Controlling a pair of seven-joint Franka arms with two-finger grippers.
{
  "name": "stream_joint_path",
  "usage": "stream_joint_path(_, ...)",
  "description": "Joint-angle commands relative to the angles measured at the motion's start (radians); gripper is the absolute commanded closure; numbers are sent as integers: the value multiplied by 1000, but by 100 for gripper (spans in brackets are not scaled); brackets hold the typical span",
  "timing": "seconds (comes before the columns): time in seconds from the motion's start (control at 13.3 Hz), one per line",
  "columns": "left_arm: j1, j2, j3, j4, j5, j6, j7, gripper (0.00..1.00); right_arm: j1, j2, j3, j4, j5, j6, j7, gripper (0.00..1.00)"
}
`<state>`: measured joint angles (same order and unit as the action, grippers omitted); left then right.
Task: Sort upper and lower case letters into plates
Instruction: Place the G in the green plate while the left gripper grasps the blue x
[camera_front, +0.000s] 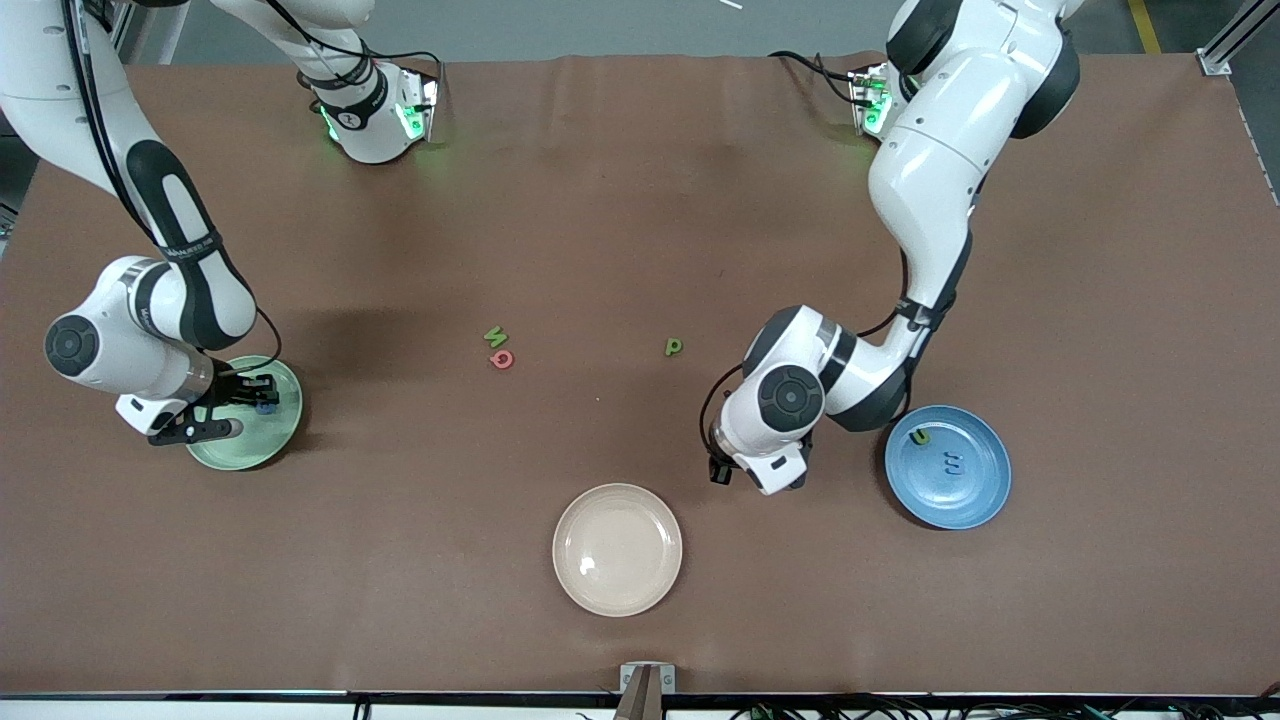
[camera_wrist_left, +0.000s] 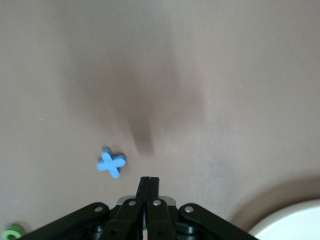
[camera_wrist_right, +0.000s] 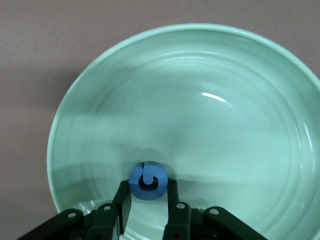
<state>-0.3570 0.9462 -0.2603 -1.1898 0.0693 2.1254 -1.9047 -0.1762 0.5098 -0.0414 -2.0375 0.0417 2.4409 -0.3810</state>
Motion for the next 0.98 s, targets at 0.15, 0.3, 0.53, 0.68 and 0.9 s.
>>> stream_joint_path(0.15,-19,2,-4,-40,6,-31,-11,39,-2,-5,20,6,4,-16,-6,11)
stream_joint_path(0.3,-20,0,-4,-76,17,-33,-11,39,26,-88,23,10,6,-103,4,4)
stream_joint_path(0.53,-22,3,-2,-82,18,-33,-7,39,122,-229,21,10,4,-284,182,2)
stream_joint_path(0.68,-22,5,-1,-82,20,-33,-1,43,214,-279,23,6,4,-386,354,1)
stream_joint_path(0.9,-22,6,1,-82,20,-33,3,47,399,-292,26,6,17,-465,586,0)
